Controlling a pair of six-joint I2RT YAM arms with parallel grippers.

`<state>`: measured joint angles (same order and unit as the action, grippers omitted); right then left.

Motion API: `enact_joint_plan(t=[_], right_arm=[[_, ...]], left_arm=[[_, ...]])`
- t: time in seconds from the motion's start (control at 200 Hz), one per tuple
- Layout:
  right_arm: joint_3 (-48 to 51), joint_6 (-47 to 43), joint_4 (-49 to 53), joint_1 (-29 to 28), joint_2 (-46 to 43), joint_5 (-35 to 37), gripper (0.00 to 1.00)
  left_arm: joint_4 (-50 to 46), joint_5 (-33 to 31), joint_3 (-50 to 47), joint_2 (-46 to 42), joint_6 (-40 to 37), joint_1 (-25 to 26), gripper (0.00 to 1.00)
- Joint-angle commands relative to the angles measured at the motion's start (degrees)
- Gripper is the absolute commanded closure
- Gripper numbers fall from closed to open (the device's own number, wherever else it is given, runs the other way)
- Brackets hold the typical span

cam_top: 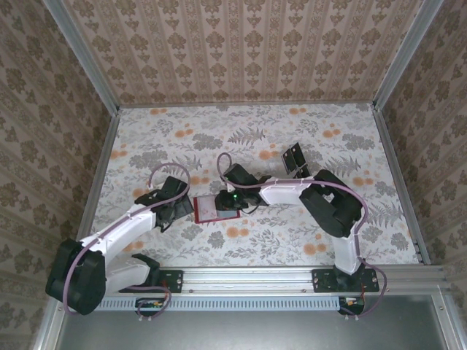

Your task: Put the credit cards into the card holder

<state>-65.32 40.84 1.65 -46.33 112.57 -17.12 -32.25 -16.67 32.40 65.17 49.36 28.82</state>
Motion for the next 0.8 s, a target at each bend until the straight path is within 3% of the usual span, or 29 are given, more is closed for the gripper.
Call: enact_joint_plan(t=[0.0,0.52,0.795], right_arm=[[3.11,0.47,1.91,0.84,-1.81,2.90,0.74],[0.10,-3.73,5.86,-0.53,-5.75,2.31,0.98],[-1.43,-3.83,6.97,-1.84,-3.22,2.29,1.00]], left_arm=[[-2.17,0.64,0.91,-0.41,-1.63,-0.08,0.00],[2.54,3.39,1.69,4.80,-2.07,2.54,0.00],[3.57,2.65,1.52,7.49,-1.52,4.21,0.00]])
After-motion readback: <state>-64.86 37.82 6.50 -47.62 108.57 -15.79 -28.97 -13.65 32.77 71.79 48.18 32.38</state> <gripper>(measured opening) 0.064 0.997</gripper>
